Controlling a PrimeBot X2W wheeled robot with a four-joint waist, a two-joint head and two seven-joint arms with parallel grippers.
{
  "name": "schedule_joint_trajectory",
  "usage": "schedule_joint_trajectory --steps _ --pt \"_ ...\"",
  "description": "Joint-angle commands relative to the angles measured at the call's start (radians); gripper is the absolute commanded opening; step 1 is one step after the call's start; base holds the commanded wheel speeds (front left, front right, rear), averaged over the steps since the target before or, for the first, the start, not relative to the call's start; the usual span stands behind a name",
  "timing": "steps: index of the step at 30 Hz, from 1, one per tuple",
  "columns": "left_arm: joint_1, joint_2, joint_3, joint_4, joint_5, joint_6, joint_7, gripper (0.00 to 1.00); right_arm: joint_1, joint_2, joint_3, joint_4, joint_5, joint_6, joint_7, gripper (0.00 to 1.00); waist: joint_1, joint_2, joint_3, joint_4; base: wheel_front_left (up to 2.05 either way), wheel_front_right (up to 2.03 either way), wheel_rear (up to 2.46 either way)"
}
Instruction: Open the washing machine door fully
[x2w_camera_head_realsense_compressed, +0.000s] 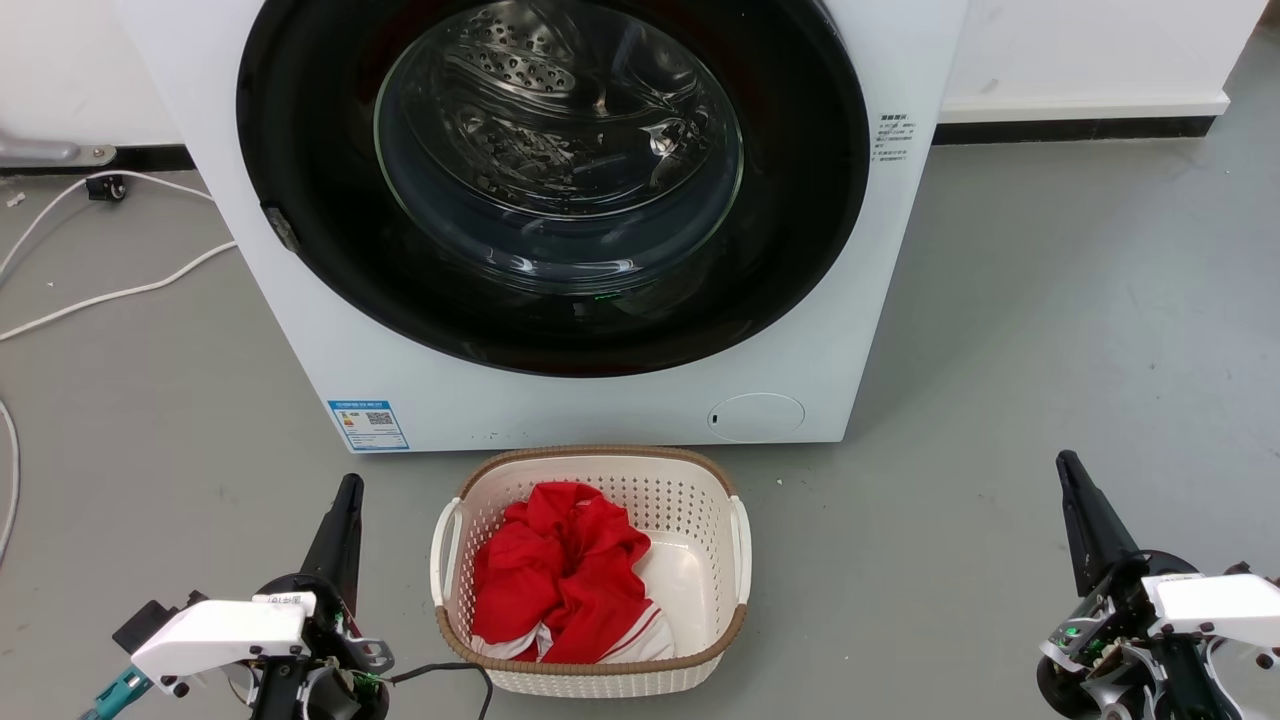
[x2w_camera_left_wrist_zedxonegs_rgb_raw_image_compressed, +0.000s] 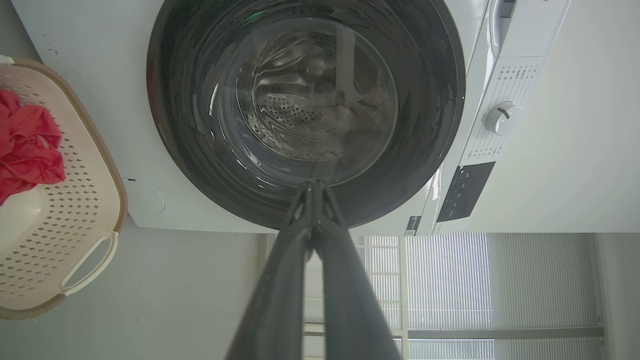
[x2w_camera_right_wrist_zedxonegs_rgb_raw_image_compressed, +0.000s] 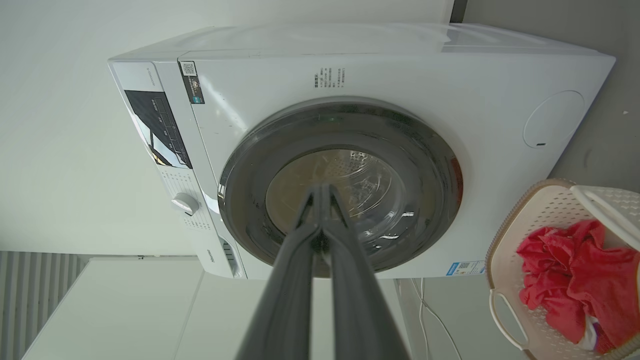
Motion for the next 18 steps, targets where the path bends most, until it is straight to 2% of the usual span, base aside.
schedule_joint_trajectory --steps 1,15,16,18 --pt "-0.008 0.000 0.004 0.001 0.004 -0.003 0.001 0.00 -0.011 0.003 -0.002 0.002 -0.004 0.000 0.003 0.00 0.0000 0.0000 0.000 0.000 0.00 0.00 0.00" --pt "-0.008 -0.001 0.005 0.001 0.005 -0.003 0.001 0.00 -0.011 0.005 -0.004 0.002 -0.006 0.000 0.006 0.00 0.0000 0.0000 0.000 0.000 0.00 0.00 0.00" --pt "0.000 -0.001 0.001 0.000 0.000 0.000 0.001 1.00 0.000 0.002 -0.003 0.000 -0.004 0.000 0.003 1.00 0.0000 0.0000 0.000 0.000 0.00 0.00 0.00" --pt "0.008 -0.002 -0.002 0.012 0.000 0.000 0.001 1.00 0.009 0.003 -0.002 0.012 -0.004 0.000 0.003 1.00 0.0000 0.0000 0.000 0.000 0.00 0.00 0.00"
